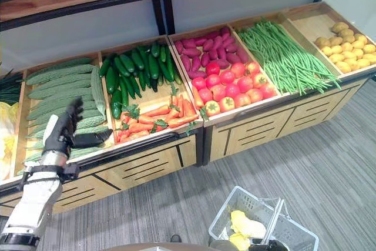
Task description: Get the vegetables into the basket
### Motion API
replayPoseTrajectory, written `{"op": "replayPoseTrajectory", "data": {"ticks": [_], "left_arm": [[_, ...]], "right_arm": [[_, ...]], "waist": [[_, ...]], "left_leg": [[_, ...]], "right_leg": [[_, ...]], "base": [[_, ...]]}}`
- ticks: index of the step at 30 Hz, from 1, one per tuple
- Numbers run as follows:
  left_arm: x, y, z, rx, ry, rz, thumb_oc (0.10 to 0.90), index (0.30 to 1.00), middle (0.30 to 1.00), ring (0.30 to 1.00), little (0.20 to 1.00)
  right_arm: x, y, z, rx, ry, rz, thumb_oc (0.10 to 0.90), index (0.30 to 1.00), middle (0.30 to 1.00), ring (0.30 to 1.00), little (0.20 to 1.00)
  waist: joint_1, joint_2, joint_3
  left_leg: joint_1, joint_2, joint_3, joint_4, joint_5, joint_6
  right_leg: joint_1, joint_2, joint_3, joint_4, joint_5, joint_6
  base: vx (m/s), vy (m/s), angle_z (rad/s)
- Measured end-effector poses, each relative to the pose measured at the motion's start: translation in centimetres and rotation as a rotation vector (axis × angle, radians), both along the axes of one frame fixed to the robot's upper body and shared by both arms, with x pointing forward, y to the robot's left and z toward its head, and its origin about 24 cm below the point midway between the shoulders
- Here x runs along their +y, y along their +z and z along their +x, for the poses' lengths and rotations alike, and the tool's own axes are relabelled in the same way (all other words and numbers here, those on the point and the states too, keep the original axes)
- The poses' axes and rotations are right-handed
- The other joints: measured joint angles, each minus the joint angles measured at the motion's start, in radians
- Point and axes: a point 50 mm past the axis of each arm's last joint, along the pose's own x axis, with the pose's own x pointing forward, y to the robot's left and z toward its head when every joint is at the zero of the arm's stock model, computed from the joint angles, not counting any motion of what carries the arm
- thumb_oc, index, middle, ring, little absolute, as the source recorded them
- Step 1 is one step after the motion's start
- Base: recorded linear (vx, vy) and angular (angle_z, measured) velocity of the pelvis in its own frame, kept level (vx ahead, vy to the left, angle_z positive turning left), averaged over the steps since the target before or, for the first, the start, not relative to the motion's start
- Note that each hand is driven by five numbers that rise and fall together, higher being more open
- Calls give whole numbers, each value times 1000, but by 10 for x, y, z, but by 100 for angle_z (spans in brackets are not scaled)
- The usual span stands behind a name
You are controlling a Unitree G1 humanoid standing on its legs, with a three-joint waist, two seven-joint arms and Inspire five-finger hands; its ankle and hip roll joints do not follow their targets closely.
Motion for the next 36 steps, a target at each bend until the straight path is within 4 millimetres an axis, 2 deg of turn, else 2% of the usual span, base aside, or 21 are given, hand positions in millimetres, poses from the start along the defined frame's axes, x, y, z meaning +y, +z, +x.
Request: {"op": "replayPoseTrajectory", "data": {"ticks": [1,3,4,5,10,14,18,24,27,30,36], "left_arm": [[6,4,6,3,14,51,900,1000,1000,1000,1000],[32,14,27,86,60,305,900,1000,1000,1000,1000],[54,23,33,145,126,461,900,1000,1000,1000,1000],[67,28,40,158,203,556,900,1000,1000,1000,1000],[65,20,58,289,143,756,900,1000,1000,1000,1000],[43,1,69,372,-10,930,900,1000,1000,1000,1000],[37,-11,73,433,-66,1008,900,1000,1000,1000,1000],[37,-38,76,576,-53,1017,900,1000,1000,1000,1000],[44,-55,69,694,-37,997,900,1000,1000,1000,1000],[41,-75,60,786,-53,956,900,1000,1000,1000,1000],[44,-71,62,782,-12,928,900,1000,1000,1000,1000]], "right_arm": [[-1,0,0,1,2,-3,400,300,300,300,300],[-2,0,-5,13,-1,-7,400,300,300,300,300],[-3,0,-4,6,1,-11,400,300,300,300,300],[-7,2,-9,14,-3,-28,400,300,300,300,300],[-10,3,-7,10,8,-36,400,300,300,300,300],[-9,3,-4,10,36,-52,400,300,300,300,300],[-10,4,-1,0,46,-68,400,300,300,300,300],[-9,4,5,-9,80,-85,400,300,300,300,300],[-7,5,17,-26,108,-88,400,300,300,300,300],[-7,6,22,-34,125,-92,400,300,300,300,300],[-5,7,32,-47,160,-99,400,300,300,300,300]], "waist": [[-11,1,0],[-23,2,-2],[-33,6,-9],[-57,19,-18],[-78,25,-22],[-96,25,-24],[-118,25,-24],[-142,23,-21],[-156,24,-14],[-153,23,-2],[-148,19,17]], "left_leg": [[5,0,-1,0,-1,-1],[23,4,5,0,-5,-8],[23,7,13,-1,-7,-11],[22,7,22,-1,-8,-12],[21,13,58,-2,-10,-14],[2,18,86,-1,-10,-15],[-21,25,124,-1,-12,-18],[-58,36,173,-1,-13,-20],[-69,39,186,-1,-14,-21],[-71,44,204,-1,-16,-24],[-72,50,217,-1,-18,-28]], "right_leg": [[6,0,0,-6,0,0],[26,3,2,-19,-1,-2],[22,7,15,-15,-1,-4],[19,8,24,-15,4,-5],[3,15,59,-14,9,-7],[-29,22,85,-8,15,-8],[-67,31,123,-9,30,-10],[-124,47,168,-8,46,-11],[-141,52,182,-8,51,-11],[-149,57,196,-8,53,-13],[-153,65,208,-8,56,-16]], "base": [[123,-46,3],[94,-23,-9],[67,-5,-27],[76,-4,-28],[39,-4,-22],[41,-7,-22],[44,-16,-28],[13,-35,-28],[30,-28,-15],[27,-20,-15],[39,-30,-7]]}}
